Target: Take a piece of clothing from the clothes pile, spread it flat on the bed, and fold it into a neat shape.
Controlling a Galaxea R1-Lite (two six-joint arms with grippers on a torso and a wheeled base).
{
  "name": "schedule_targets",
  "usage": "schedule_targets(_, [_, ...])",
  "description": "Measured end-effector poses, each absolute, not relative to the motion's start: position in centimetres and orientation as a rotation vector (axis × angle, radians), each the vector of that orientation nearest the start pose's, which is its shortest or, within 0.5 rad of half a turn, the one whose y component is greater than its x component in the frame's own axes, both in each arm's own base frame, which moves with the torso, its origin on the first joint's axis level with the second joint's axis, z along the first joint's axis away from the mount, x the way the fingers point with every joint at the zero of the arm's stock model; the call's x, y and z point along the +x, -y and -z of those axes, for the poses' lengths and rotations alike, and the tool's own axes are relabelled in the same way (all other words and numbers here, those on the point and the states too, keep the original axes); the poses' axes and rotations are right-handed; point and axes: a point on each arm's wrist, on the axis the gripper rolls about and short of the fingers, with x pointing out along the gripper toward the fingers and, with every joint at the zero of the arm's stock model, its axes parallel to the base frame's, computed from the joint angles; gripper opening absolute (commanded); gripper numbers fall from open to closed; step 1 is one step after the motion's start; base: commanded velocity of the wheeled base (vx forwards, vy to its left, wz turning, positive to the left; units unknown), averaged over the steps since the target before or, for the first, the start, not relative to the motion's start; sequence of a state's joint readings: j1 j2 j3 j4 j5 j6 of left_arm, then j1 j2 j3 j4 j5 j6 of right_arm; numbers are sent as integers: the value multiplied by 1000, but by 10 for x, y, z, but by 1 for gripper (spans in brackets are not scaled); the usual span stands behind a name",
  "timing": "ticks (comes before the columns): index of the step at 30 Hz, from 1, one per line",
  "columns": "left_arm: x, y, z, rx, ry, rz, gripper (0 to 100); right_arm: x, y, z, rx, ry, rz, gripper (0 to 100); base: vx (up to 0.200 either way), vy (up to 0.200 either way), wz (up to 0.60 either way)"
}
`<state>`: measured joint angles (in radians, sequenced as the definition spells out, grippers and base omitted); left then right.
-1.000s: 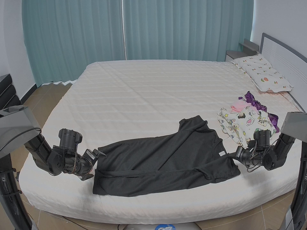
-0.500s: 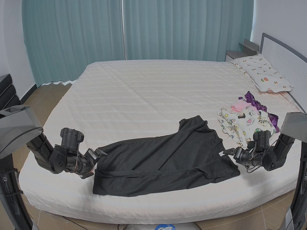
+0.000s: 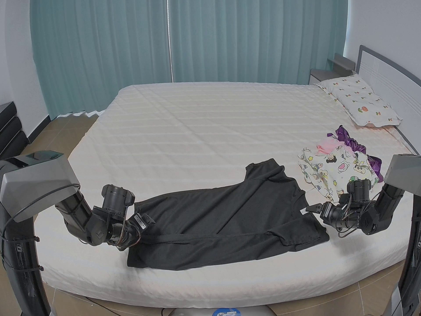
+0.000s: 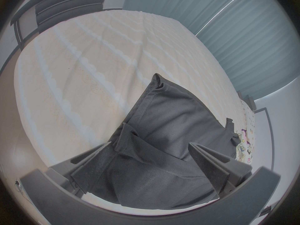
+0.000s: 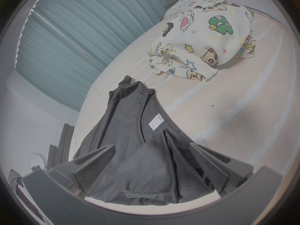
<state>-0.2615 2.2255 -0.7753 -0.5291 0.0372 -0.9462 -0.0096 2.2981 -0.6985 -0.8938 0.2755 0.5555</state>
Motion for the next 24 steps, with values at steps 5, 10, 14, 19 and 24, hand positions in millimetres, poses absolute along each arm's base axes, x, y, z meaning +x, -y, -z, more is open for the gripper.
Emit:
schedule_targets(5, [331, 88, 12, -728, -928, -253, 0, 347, -3, 19, 629, -757, -54, 100, 0, 0, 0])
schedule_targets(10, [331, 86, 15, -708, -931, -291, 0, 347, -3, 19, 628, -757, -55, 100, 0, 0, 0])
schedule_targets(14, [330, 83, 18, -684, -948, -340, 0, 346, -3, 19, 628, -760, -54, 100, 0, 0, 0])
schedule_targets(19, [334, 74, 17, -702, -936, -368, 0, 346, -3, 19, 626, -761, -55, 100, 0, 0, 0])
schedule_targets(24, [335, 65, 16, -725, -928, -397, 0, 346, -4, 19, 626, -757, -59, 100, 0, 0, 0])
